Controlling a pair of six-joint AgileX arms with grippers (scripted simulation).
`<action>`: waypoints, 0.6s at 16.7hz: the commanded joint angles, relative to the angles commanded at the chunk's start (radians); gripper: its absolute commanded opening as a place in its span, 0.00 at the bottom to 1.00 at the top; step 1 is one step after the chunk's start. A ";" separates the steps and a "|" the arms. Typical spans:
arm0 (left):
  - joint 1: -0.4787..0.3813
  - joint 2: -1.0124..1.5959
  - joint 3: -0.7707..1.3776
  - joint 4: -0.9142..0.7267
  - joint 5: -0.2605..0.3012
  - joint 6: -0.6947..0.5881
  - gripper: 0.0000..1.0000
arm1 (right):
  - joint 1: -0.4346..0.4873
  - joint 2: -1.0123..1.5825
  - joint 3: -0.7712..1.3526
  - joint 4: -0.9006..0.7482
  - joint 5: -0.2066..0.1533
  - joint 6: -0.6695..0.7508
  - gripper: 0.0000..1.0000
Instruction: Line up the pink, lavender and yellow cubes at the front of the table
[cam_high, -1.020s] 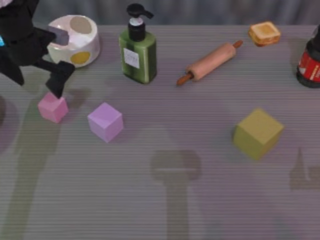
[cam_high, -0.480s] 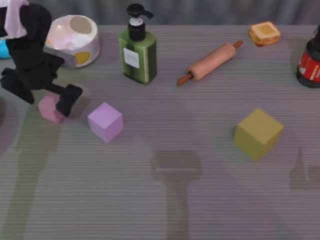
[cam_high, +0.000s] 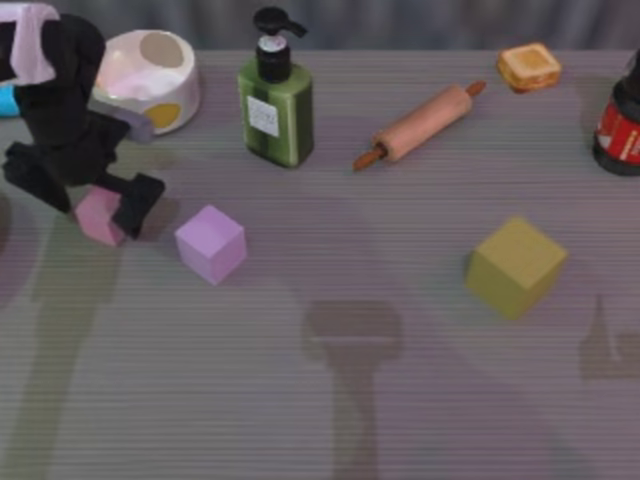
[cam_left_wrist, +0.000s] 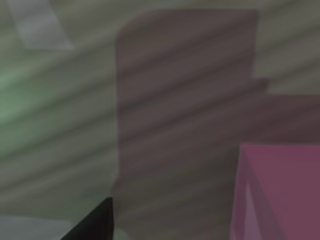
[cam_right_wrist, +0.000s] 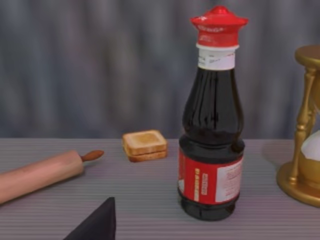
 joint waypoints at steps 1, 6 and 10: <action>0.000 0.000 0.000 0.000 0.000 0.000 0.77 | 0.000 0.000 0.000 0.000 0.000 0.000 1.00; 0.000 0.000 0.000 0.000 0.000 0.000 0.40 | 0.000 0.000 0.000 0.000 0.000 0.000 1.00; 0.000 0.000 0.000 0.000 0.000 0.000 0.10 | 0.000 0.000 0.000 0.000 0.000 0.000 1.00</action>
